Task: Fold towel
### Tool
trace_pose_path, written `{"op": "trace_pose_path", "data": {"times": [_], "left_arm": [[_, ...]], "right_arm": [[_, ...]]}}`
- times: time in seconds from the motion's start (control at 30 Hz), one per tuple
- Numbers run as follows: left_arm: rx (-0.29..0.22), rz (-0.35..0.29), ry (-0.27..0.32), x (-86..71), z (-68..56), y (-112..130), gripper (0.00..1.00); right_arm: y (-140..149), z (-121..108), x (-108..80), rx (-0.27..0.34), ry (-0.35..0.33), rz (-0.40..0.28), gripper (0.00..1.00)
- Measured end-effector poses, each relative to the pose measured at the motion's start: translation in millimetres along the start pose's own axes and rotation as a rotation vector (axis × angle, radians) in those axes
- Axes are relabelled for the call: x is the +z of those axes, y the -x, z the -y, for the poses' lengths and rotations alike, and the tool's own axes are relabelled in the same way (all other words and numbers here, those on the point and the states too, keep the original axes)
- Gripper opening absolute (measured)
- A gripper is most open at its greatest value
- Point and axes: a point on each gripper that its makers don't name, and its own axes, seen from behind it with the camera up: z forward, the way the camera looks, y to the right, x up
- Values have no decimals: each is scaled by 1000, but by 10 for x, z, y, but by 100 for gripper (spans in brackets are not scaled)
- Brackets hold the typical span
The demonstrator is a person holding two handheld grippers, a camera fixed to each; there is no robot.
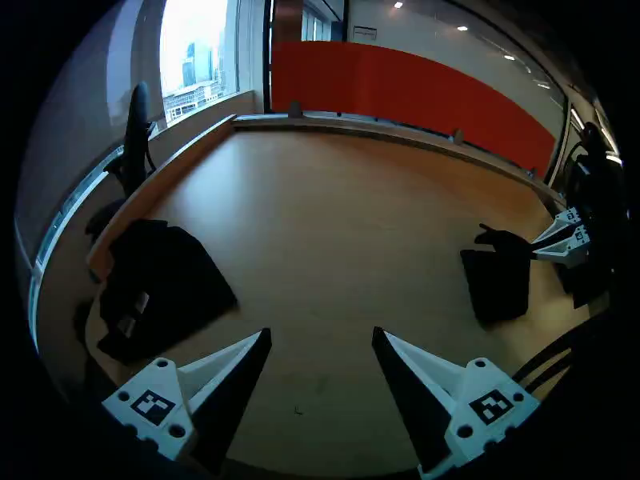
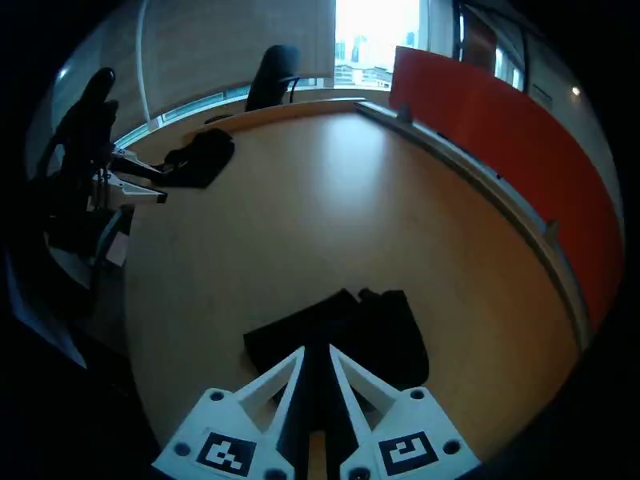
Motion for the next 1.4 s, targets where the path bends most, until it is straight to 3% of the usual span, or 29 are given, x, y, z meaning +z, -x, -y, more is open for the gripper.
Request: {"op": "trace_pose_path", "data": {"times": [0.63, 0.83, 0.9, 1.4], "left_arm": [[1, 1, -4, -3, 11, 15, 94], [-1, 3, -8, -13, 30, 37, 94], [-1, 4, -10, -14, 33, 46, 94], [2, 3, -9, -29, 27, 52, 94]], "right_arm": [[12, 129, 8, -16, -34, 12, 9], [57, 134, 10, -2, -36, 17, 55], [71, 135, 9, 1, -36, 19, 66], [275, 125, 23, 22, -10, 44, 70]]}}
